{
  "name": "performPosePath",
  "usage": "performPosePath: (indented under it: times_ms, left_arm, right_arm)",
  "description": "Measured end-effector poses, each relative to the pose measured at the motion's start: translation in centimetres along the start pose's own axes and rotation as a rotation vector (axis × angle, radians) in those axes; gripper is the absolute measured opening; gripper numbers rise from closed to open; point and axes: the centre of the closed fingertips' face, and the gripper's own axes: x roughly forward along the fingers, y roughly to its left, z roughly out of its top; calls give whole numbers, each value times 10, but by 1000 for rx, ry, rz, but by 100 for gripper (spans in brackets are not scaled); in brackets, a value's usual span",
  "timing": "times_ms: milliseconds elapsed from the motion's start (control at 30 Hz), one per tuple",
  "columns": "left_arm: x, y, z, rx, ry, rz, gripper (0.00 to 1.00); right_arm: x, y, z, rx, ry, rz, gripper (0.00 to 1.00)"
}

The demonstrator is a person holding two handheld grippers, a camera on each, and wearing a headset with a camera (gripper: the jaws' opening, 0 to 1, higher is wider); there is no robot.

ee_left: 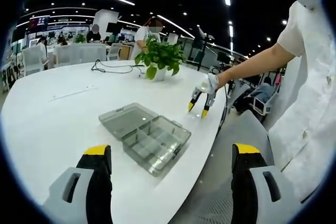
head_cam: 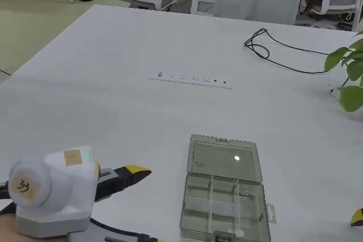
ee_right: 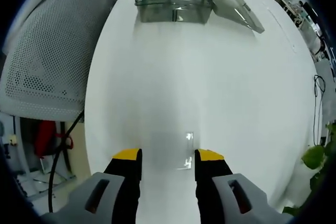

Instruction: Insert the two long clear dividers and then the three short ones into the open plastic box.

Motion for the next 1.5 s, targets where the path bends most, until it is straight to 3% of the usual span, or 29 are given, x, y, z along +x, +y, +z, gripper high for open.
performPosePath:
  times_ms: [400, 867, 1167, 1500]
  left_arm:
    - [-1, -1, -1, 1, 1, 1, 97]
    - [-3, -2, 1, 8, -5, -5, 97]
    - [-3, -4, 3, 20, -8, -18, 97]
    - [-2, -7, 14, 39, -25, -43, 96]
  right_arm:
    - [0, -2, 1, 20, 2, -15, 33]
    - [0, 1, 4, 27, 26, -23, 33]
    - [-18, -7, 25, 48, -9, -94, 33]
    - [-56, -13, 68, 93, -96, -209, 32]
